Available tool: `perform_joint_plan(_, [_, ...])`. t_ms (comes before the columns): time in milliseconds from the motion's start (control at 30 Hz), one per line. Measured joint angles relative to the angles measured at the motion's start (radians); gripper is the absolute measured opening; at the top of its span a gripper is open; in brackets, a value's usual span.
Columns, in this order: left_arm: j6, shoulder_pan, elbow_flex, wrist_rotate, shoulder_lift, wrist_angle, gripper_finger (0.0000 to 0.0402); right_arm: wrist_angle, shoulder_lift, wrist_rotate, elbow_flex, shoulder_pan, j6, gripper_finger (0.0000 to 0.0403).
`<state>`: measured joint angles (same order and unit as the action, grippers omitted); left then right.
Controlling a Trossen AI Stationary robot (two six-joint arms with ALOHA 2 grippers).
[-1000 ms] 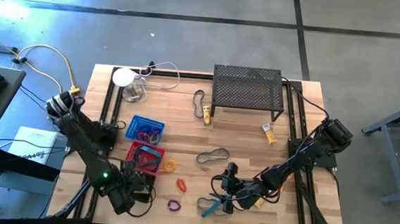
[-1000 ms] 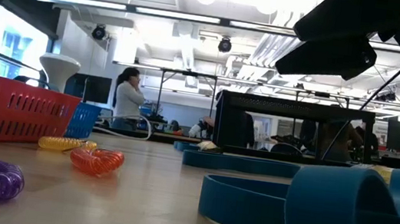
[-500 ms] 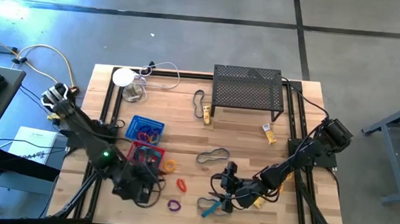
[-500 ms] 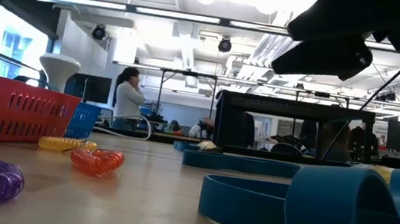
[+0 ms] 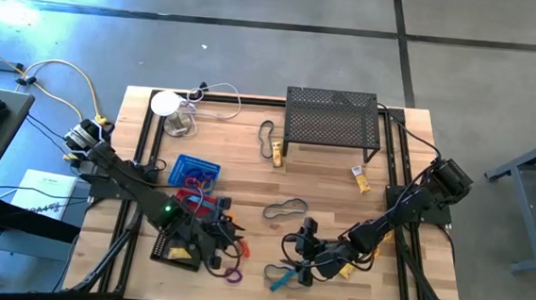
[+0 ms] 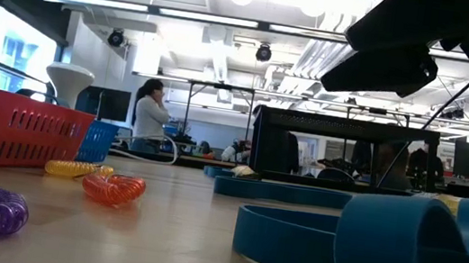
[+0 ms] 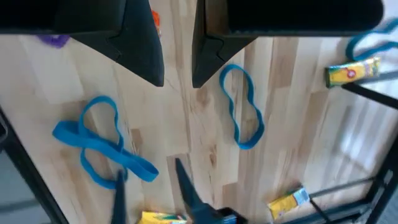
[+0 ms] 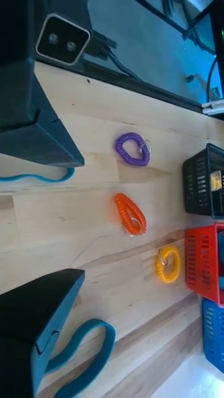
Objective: Pick & Place Office Desk Supplies
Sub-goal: Put the orange spring keychain into the blue bin
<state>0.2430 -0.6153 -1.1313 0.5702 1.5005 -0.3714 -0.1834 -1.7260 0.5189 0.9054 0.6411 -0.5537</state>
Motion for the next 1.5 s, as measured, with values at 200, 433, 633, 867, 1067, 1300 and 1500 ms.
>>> perform_joint_plan(200, [0.069, 0.019, 0.0, -0.059, -0.002, -0.008, 0.0077, 0.0, 0.0, 0.0, 0.0, 0.0, -0.002, 0.027])
perform_joint_plan(433, [-0.064, 0.02, 0.0, -0.125, 0.022, -0.015, 0.008, -0.008, 0.0, 0.003, 0.0, 0.0, -0.003, 0.027])
perform_joint_plan(633, [-0.094, 0.014, 0.0, -0.145, 0.069, -0.017, 0.015, -0.007, 0.0, 0.003, 0.0, 0.0, -0.006, 0.027])
perform_joint_plan(867, [-0.065, 0.039, 0.0, -0.145, 0.169, -0.005, 0.0254, -0.004, 0.0, 0.002, 0.0, 0.0, -0.025, 0.027])
perform_joint_plan(1067, [-0.104, 0.052, 0.0, -0.145, 0.272, -0.003, 0.0272, 0.001, 0.0, 0.002, 0.0, 0.0, -0.026, 0.027])
perform_joint_plan(1300, [-0.11, 0.052, 0.0, -0.149, 0.332, 0.004, 0.0272, 0.011, 0.0, 0.002, 0.0, 0.0, -0.026, 0.027])
perform_joint_plan(1500, [-0.034, 0.052, 0.0, -0.168, 0.332, 0.01, 0.0272, 0.013, 0.0, 0.002, 0.0, 0.0, -0.026, 0.027])
